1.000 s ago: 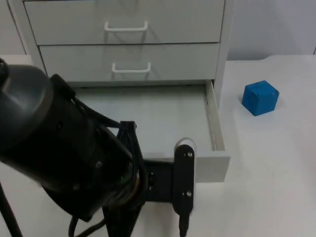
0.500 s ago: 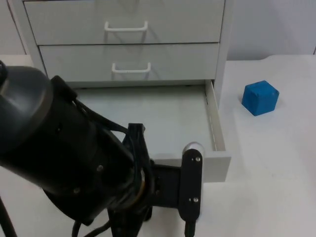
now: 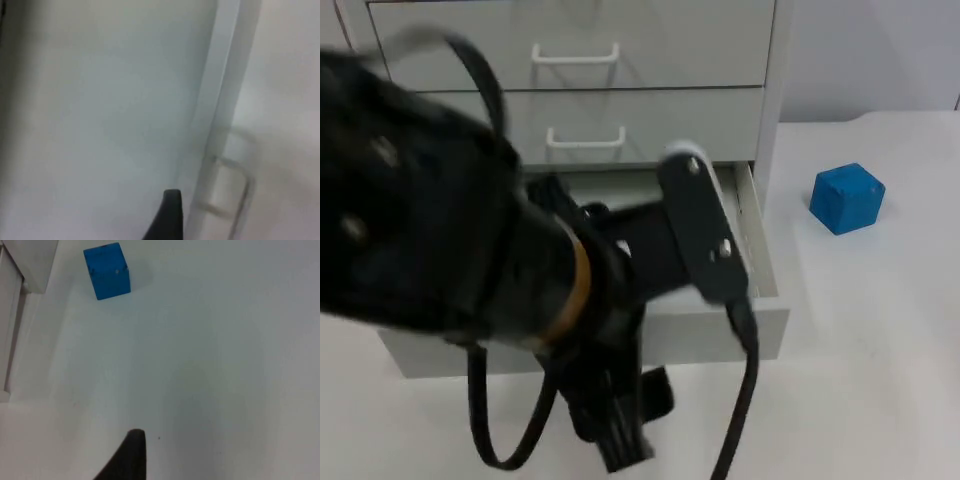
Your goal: Open the drawer with the left hand, place the block into the drawer with the right hand, then close the drawer with the left hand.
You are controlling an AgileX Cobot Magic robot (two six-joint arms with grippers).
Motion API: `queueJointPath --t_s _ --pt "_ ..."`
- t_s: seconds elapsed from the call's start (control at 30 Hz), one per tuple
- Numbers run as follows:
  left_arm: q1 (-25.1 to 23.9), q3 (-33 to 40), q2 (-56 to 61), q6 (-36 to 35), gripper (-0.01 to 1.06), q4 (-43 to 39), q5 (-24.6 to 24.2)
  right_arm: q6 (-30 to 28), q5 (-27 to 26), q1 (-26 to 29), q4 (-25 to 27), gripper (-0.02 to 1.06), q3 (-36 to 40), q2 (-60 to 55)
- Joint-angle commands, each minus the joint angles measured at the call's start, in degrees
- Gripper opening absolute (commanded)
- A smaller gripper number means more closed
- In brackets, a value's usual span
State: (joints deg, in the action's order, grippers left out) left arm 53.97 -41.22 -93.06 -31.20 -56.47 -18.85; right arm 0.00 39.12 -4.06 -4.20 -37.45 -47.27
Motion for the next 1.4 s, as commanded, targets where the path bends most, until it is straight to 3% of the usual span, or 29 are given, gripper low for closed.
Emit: queueJointPath --t_s 0.0,0.1,0.23,0.4,0.43,0.57,0.6,0.73,0.93,1.17,1.37 --pt "0.37 -0.19 3.22 5.3 0.79 11.21 0.45 0.0 -0.85 0.41 -0.1 1.05 -0.03 0.16" --pt "-1.21 -0.19 9.02 11.27 0.79 22.56 -0.48 0.0 -0.85 0.41 -0.1 1.05 -0.03 0.16" --pt "-3.76 -0.19 11.5 11.41 0.79 25.48 -2.41 0.54 -0.72 0.41 -0.1 1.05 -0.03 0.16" --pt "-13.54 -0.19 16.25 11.51 0.79 31.06 -6.72 0.54 -0.23 0.41 -0.1 1.05 -0.03 0.16" --pt "-13.54 -0.19 16.25 11.51 0.79 31.06 -6.72 0.54 -0.23 0.41 -0.1 1.05 -0.03 0.16" --pt "-24.74 -0.19 22.18 11.74 0.79 37.83 -10.99 0.54 0.12 0.41 -0.1 1.05 -0.03 0.16" --pt "-24.74 -0.19 22.18 11.74 0.79 37.83 -10.99 0.54 0.12 0.41 -0.1 1.05 -0.03 0.16" --pt "-37.99 -0.19 28.94 13.99 0.79 44.67 -13.95 0.54 0.13 0.41 0.24 1.05 -0.03 0.16" --pt "-47.44 -0.19 35.57 22.06 0.79 55.16 -16.66 0.54 0.13 0.41 0.48 1.05 -0.03 0.16" --pt "-49.38 -0.19 39.97 31.85 0.79 63.04 -21.27 0.54 0.13 0.41 0.61 1.05 -0.03 0.16" --pt "-49.38 -0.19 45.09 35.85 0.79 67.7 -24.41 0.54 0.69 0.41 1.07 1.05 -0.03 0.16"
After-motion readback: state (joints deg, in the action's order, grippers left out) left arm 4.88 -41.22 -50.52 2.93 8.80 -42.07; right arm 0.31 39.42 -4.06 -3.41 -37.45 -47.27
